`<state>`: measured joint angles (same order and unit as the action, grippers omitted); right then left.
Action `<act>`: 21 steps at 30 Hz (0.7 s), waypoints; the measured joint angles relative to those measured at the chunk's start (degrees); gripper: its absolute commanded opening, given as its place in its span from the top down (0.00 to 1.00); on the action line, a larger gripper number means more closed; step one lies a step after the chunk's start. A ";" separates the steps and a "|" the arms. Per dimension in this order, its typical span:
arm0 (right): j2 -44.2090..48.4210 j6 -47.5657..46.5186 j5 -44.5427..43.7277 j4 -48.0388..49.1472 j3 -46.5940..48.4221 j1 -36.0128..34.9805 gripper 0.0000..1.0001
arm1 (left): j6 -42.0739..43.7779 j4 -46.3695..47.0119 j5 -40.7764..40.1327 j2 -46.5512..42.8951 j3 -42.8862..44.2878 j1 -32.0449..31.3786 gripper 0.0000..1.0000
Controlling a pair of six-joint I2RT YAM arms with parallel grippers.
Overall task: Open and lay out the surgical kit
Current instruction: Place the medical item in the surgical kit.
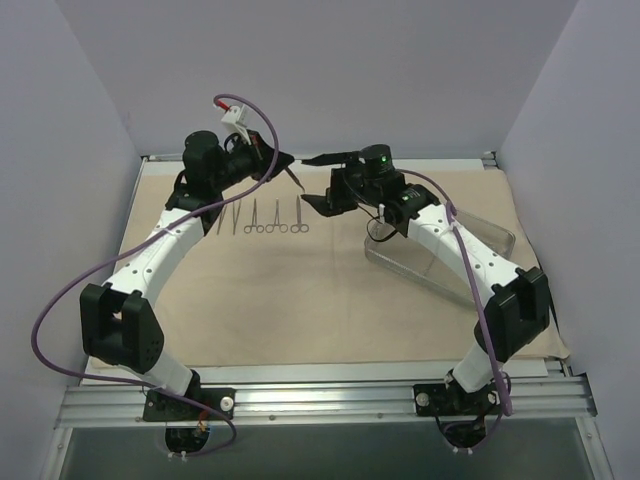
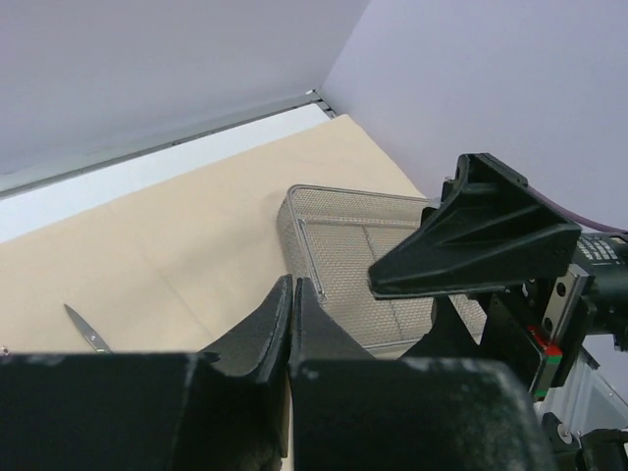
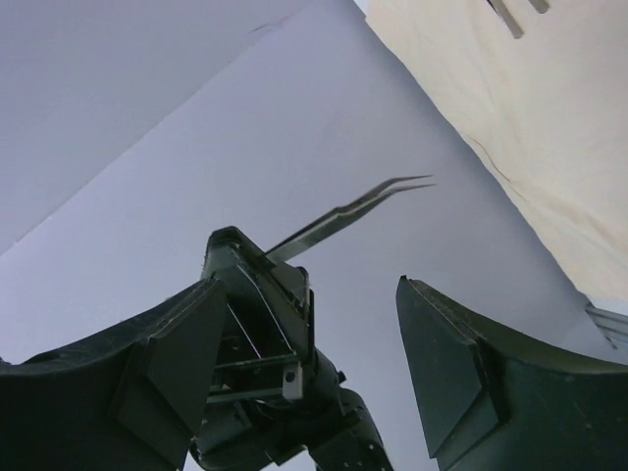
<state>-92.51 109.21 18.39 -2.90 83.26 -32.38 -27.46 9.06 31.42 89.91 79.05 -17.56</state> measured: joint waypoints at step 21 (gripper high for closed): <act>-5.84 6.10 -6.51 12.09 1.92 -1.40 1.00 | 7.30 -4.55 -1.64 -0.28 4.20 -2.56 0.76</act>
<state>-98.35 115.31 11.88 9.19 85.19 -33.78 -20.16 4.51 29.78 89.62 83.24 -20.12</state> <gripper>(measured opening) 0.115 0.158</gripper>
